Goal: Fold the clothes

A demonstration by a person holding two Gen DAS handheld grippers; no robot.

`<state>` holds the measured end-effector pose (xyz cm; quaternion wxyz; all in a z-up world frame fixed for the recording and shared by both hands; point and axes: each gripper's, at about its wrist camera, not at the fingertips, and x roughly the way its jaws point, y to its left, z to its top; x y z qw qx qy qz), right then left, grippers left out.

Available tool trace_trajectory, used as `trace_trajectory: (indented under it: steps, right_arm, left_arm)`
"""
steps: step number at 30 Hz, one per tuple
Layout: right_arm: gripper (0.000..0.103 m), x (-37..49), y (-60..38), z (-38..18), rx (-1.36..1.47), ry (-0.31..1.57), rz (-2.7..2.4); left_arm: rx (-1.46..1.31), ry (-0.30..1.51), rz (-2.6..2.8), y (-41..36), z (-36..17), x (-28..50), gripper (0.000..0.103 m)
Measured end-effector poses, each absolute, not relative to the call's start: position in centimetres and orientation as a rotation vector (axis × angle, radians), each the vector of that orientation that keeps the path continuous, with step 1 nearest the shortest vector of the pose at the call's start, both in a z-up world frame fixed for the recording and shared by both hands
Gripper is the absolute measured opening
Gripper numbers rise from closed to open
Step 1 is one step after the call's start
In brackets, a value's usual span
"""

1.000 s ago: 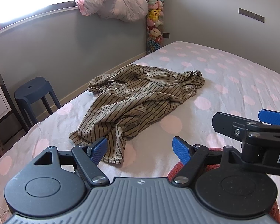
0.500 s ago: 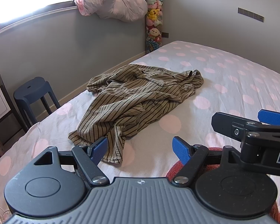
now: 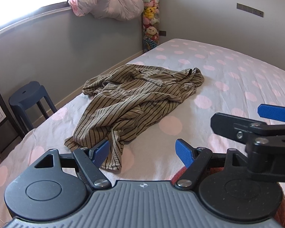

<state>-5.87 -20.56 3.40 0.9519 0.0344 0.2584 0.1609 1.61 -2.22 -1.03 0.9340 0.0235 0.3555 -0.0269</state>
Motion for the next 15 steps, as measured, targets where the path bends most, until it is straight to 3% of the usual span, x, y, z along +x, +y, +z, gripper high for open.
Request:
trace_trajectory:
  steps: [4, 7, 15]
  right_arm:
    - [0.098, -3.8, -21.1, 3.2, 0.046, 0.526, 0.356]
    - [0.087, -1.5, -21.1, 2.6, 0.024, 0.549, 0.386]
    - [0.080, 4.9, -19.0, -0.2, -0.103, 0.591, 0.477]
  left_arm:
    - [0.008, 0.767, -0.043, -0.9, -1.7, 3.4, 0.076]
    - [-0.002, 0.787, -0.029, 0.2, -2.3, 4.9, 0.075]
    - [0.013, 0.844, 0.016, 2.3, -4.2, 10.1, 0.075]
